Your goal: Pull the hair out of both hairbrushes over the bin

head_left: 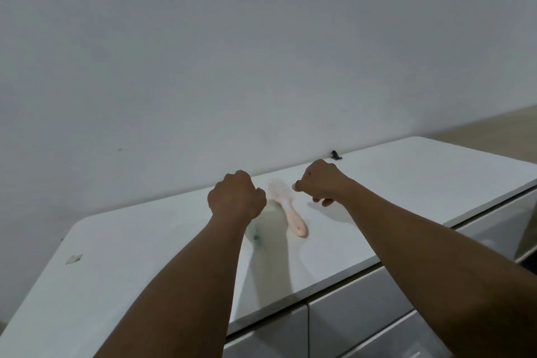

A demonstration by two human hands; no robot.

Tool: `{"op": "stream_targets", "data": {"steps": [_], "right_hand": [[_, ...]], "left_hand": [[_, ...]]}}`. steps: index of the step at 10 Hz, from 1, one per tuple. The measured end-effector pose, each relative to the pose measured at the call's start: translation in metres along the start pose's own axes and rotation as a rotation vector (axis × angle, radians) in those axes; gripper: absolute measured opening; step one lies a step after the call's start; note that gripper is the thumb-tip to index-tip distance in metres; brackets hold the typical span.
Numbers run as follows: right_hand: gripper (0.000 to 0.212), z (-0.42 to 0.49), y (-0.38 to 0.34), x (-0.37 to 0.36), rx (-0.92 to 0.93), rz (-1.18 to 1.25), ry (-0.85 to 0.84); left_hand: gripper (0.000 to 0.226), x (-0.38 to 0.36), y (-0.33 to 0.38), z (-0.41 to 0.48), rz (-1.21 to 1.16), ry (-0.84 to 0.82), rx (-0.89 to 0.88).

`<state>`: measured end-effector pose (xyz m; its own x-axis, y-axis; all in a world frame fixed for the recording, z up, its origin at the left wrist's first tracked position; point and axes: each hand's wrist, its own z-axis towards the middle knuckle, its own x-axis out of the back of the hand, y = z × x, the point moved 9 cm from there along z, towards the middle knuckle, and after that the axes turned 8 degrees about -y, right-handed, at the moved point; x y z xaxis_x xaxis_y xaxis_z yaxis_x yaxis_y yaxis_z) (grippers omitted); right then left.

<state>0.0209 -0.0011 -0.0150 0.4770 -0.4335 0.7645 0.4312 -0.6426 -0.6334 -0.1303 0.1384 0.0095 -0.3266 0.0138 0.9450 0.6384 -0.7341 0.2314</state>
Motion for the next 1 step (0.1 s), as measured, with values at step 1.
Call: {"op": "stream_targets", "data": {"steps": [1], "right_hand": [[0.027,-0.0122,-0.0203,0.0445,0.075,-0.095,0.043]], "left_hand": [[0.023,0.0343,0.0277,0.0058,-0.029,0.069,-0.094]]}}
